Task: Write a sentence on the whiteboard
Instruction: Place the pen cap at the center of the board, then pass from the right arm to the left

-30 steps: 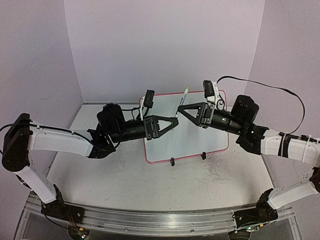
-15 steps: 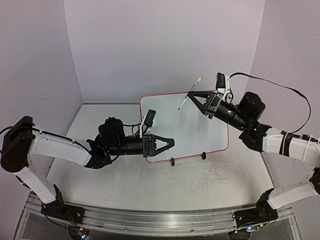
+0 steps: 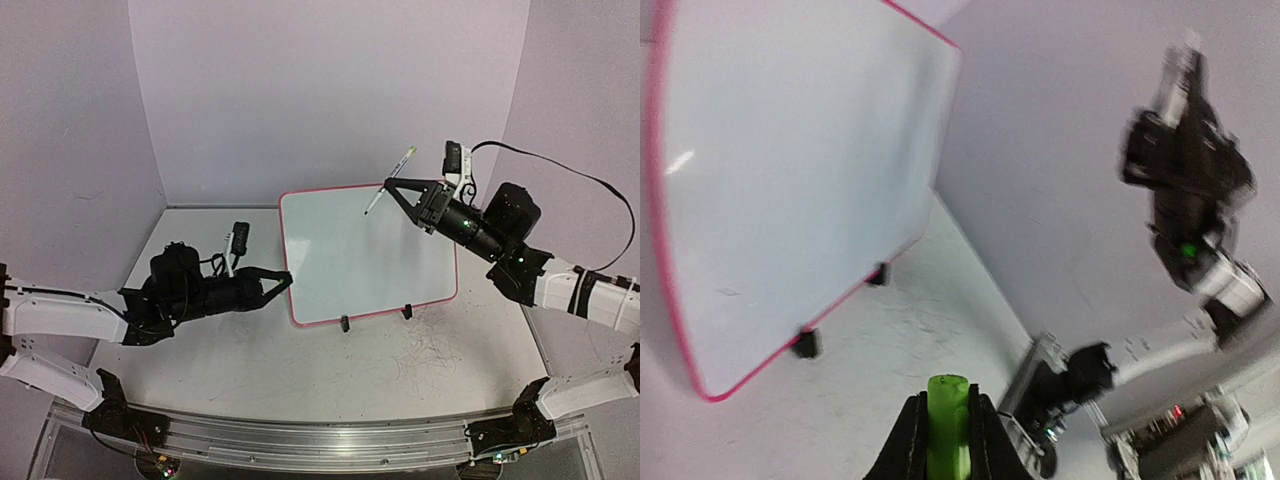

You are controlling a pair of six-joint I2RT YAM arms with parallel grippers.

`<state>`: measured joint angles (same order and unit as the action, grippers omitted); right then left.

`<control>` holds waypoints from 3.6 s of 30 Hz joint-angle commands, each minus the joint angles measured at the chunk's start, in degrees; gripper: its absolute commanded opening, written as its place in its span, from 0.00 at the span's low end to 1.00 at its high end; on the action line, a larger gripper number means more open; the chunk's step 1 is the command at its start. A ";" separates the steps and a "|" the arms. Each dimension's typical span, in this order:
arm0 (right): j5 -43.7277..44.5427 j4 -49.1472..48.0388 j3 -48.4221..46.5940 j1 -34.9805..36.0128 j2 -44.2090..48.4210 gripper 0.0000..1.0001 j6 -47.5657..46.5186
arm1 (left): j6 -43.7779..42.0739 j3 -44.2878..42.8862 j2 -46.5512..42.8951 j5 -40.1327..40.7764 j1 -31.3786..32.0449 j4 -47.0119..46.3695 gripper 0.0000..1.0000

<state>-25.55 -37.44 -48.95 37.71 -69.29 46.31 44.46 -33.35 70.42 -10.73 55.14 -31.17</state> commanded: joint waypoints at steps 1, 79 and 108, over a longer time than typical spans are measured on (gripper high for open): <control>2.37 2.89 -0.57 -0.37 3.63 0.00 -5.66 | 6.35 0.06 -7.74 26.25 -1.41 26.66 0.00; -4.61 -3.74 4.84 6.63 -6.07 0.00 2.14 | -7.66 -28.03 8.07 0.38 3.07 14.91 0.77; -6.18 -5.82 4.91 7.43 -4.86 0.00 4.73 | -8.81 -29.26 14.77 -9.00 3.04 13.68 0.30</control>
<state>-30.93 -39.88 -42.84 44.74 -75.64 50.51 36.84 -61.87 85.65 -20.50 58.30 -15.07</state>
